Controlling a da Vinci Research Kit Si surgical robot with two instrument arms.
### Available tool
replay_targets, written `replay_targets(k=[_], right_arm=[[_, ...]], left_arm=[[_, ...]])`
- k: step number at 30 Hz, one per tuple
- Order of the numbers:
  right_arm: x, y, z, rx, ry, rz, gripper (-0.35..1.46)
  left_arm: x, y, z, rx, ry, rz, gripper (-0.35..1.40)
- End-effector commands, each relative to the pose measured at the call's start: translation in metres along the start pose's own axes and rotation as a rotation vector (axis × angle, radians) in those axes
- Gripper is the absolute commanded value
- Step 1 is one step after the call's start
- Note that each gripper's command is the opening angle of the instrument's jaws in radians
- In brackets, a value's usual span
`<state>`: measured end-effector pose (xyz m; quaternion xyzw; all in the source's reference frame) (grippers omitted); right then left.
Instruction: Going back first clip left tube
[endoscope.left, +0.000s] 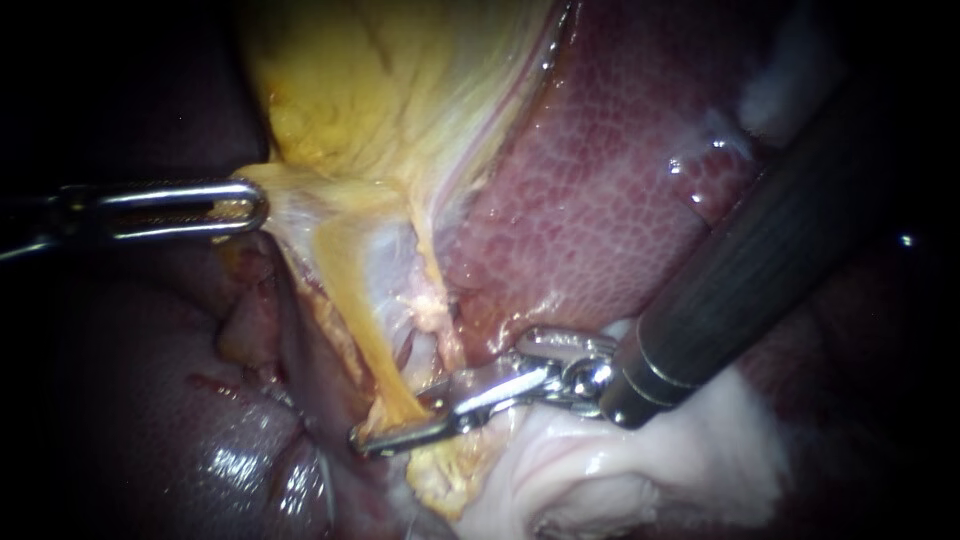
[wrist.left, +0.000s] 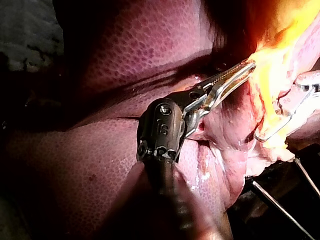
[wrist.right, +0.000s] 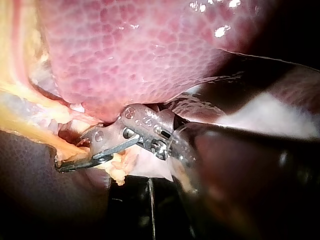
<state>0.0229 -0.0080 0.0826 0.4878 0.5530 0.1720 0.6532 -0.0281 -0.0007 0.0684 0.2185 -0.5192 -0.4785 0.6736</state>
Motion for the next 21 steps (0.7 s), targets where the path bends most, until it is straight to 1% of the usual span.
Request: replay_targets(k=[1,4,5,6,7,8,10,12,13,15,17,21], right_arm=[[0.0,0.0,0.0,0.0,0.0,0.0,-0.35],[0.0001,0.0,-0.0001,-0.003,0.001,-0.006,-0.35],[0.0001,0.0,-0.0001,-0.011,0.005,-0.011,-0.24],[0.0002,0.0,-0.0002,-0.024,0.021,-0.041,-0.03],[0.0004,0.0,-0.0002,-0.031,0.046,-0.059,0.25],[0.0006,0.0,-0.0002,-0.038,0.06,-0.076,0.37],[0.0014,0.0002,-0.0003,-0.062,0.079,-0.107,0.51],[0.0023,0.0002,-0.0005,-0.1,0.091,-0.141,0.58],[0.003,0.0003,-0.0007,-0.125,0.108,-0.159,0.6],[0.0037,0.0004,-0.0013,-0.141,0.12,-0.192,0.6],[0.0044,0.0005,-0.0023,-0.154,0.121,-0.218,0.6],[0.0048,0.0006,-0.004,-0.171,0.126,-0.225,0.6]], left_arm=[[0.0,-0.0001,0.0,0.0,-0.001,0.0,-0.35],[0.0,-0.0001,0.0,-0.001,-0.001,0.0,-0.35],[0.0,-0.0001,0.0,-0.001,-0.001,0.001,-0.35],[0.0001,-0.0001,0.0,-0.001,-0.001,0.001,-0.35],[0.0001,-0.0001,0.0,-0.001,-0.001,0.001,-0.35],[0.0002,-0.0001,0.0001,-0.002,-0.002,0.001,-0.35],[0.0003,-0.0001,0.0001,-0.002,-0.002,0.002,-0.35],[0.0003,-0.0002,0.0002,-0.003,-0.002,0.002,-0.35],[0.0003,-0.0002,0.0002,-0.003,-0.002,0.002,-0.35],[0.0003,-0.0002,0.0002,-0.003,-0.002,0.002,-0.35],[0.0003,-0.0003,0.0002,-0.004,-0.003,0.002,-0.35],[0.0003,-0.0004,0.0002,-0.004,-0.003,0.002,-0.35]])
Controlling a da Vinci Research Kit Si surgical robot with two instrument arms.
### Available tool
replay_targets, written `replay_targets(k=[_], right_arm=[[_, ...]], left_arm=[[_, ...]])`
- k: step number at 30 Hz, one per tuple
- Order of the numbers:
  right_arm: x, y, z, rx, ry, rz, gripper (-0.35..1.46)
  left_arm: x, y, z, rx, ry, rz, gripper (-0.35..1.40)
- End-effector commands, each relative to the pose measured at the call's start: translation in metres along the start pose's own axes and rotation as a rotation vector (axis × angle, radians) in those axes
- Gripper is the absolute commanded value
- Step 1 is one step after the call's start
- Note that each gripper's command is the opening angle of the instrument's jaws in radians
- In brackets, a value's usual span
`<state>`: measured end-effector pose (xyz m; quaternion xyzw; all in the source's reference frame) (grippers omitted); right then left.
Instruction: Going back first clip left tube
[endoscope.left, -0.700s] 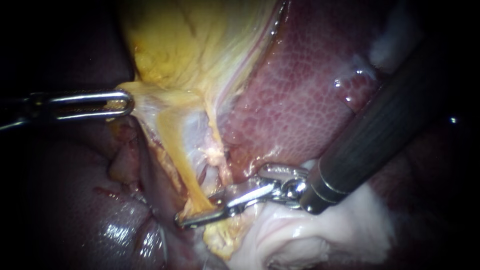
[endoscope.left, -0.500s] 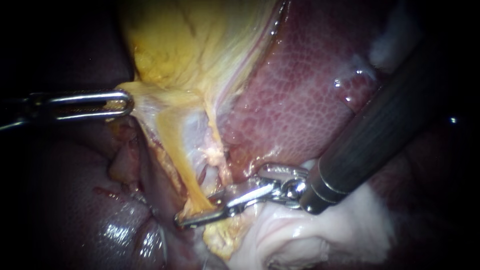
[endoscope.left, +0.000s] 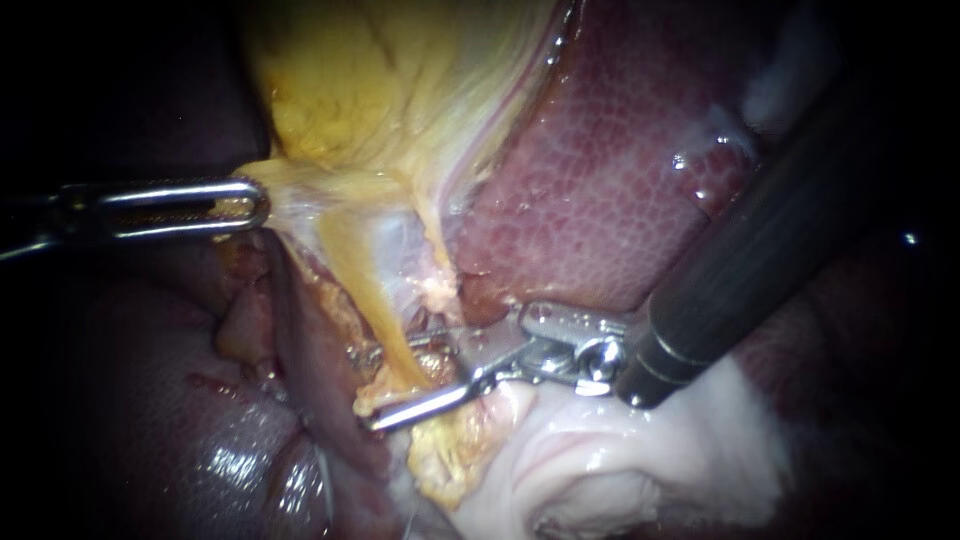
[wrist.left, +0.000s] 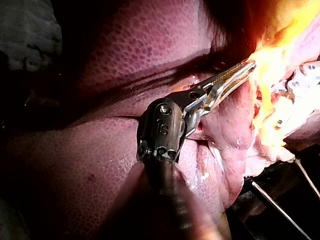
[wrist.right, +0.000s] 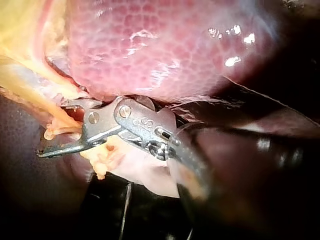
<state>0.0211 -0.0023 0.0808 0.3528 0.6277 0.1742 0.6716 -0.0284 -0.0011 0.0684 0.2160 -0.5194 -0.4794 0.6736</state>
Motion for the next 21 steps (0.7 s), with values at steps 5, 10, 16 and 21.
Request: replay_targets(k=[5,10,16,21], right_arm=[[-0.0003,-0.0011,-0.0019,0.024,-0.005,0.002,0.6],[0.0002,-0.0031,-0.0055,0.039,-0.009,-0.041,0.6],[0.0023,-0.0054,-0.0124,-0.02,-0.033,-0.075,0.6],[0.0059,-0.0068,-0.017,-0.069,-0.056,-0.094,0.6]], left_arm=[[0.0,0.0,-0.0001,0.0,0.001,0.001,-0.35],[0.0002,0.0,-0.0001,0.0,0.0,0.002,-0.35],[0.0006,-0.0001,0.0002,-0.006,-0.003,0.003,-0.35],[0.0009,-0.0001,0.0005,-0.004,-0.003,0.005,-0.35]])
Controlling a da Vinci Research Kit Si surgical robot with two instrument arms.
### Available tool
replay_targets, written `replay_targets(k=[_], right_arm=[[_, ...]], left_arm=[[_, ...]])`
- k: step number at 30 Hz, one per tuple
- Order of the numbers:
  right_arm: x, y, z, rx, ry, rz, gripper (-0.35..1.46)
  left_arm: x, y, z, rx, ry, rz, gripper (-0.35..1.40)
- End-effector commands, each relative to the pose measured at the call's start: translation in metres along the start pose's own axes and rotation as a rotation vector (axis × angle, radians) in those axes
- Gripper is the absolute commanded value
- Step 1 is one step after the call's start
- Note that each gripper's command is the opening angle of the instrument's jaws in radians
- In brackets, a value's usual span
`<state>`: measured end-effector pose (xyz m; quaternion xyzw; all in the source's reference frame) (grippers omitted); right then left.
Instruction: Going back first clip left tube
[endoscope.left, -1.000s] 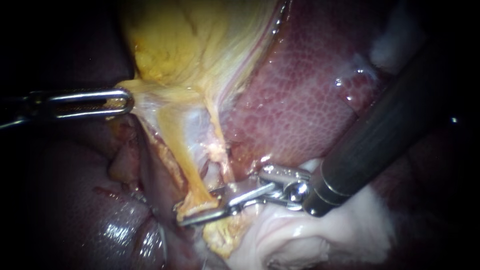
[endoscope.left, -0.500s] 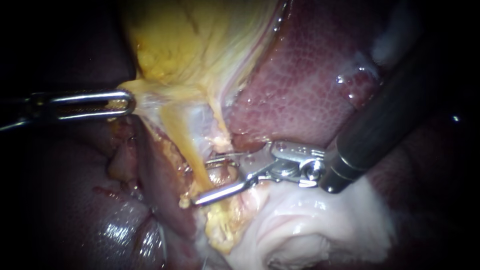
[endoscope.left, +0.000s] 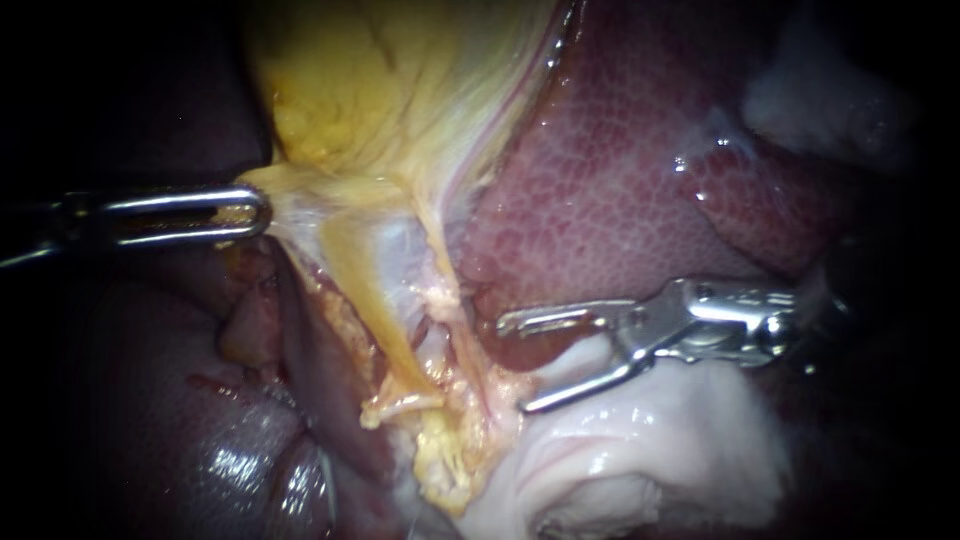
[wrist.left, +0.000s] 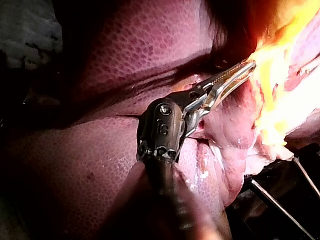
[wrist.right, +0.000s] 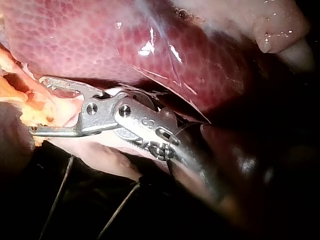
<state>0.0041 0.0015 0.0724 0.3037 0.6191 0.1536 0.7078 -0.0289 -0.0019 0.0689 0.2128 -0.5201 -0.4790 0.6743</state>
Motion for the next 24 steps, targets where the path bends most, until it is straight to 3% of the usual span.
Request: replay_targets(k=[1,8,17,24], right_arm=[[0.0005,-0.0002,-0.0006,-0.003,-0.005,-0.002,0.6],[0.0031,-0.0012,-0.0026,-0.015,-0.015,-0.014,0.6],[0.003,-0.0013,-0.0022,-0.017,-0.014,-0.017,0.6],[0.0031,-0.0012,-0.0019,-0.018,-0.012,-0.017,0.6]], left_arm=[[0.0001,0.0,0.0001,0.002,0.001,0.001,-0.35],[0.0012,-0.0005,0.0022,0.015,0.003,0.007,-0.35],[0.0045,-0.0018,0.0087,0.039,0.035,0.028,-0.35],[0.0056,-0.0021,0.0122,0.046,0.051,0.033,-0.35]])
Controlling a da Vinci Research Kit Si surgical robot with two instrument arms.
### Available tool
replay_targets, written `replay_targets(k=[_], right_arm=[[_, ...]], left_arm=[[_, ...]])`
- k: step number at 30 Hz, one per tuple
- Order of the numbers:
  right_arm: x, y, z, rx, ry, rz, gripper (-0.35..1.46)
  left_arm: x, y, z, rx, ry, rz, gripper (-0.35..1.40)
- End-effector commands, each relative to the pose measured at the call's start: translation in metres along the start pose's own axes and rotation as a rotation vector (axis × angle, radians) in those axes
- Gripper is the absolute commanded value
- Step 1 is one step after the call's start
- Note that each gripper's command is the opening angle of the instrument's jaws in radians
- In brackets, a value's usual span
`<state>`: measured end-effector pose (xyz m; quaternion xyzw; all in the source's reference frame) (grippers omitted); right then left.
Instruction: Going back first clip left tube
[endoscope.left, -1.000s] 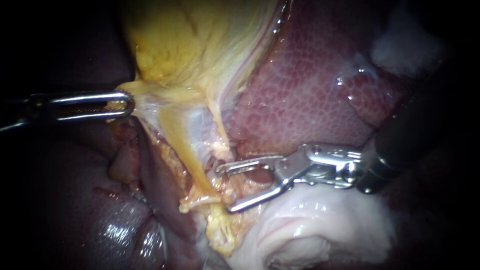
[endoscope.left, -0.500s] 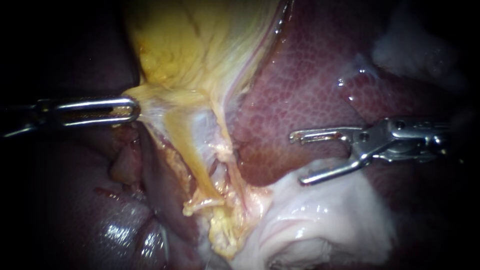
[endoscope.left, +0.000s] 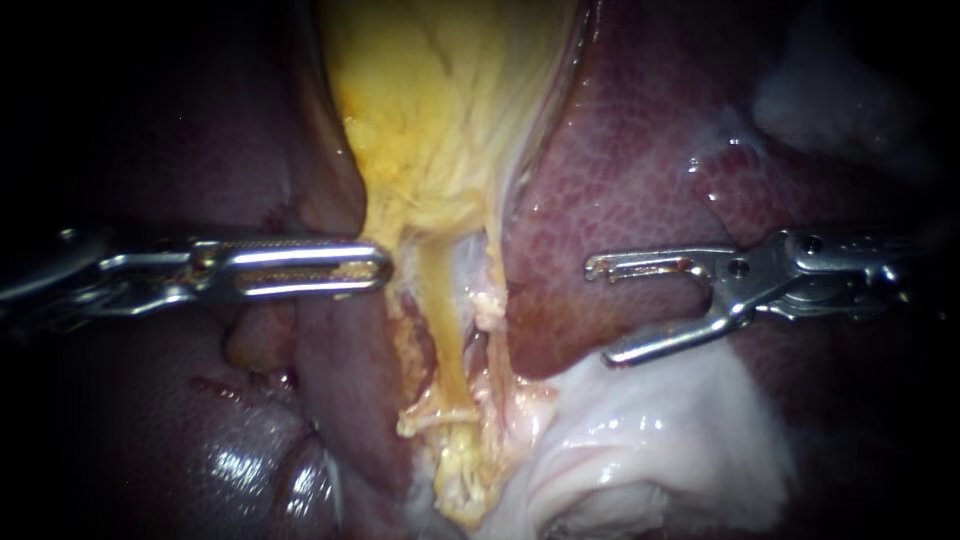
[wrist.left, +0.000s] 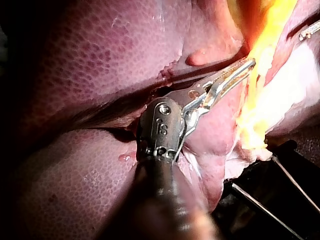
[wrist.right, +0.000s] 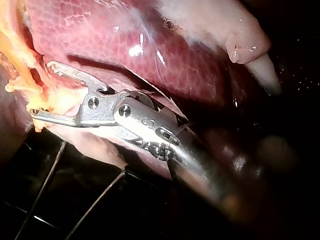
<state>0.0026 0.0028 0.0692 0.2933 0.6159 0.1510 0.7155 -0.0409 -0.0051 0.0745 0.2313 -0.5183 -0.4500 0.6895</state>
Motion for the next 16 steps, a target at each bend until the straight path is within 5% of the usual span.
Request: replay_targets(k=[1,16], right_arm=[[0.0,0.0,0.0,-0.001,0.0,0.0,0.6],[0.0003,-0.0004,0.0002,0.005,0.001,0.001,0.6]], left_arm=[[0.0,0.0,0.0003,0.0,0.003,-0.001,-0.35],[-0.0002,-0.0001,0.0007,0.003,0.007,0.0,-0.35]])
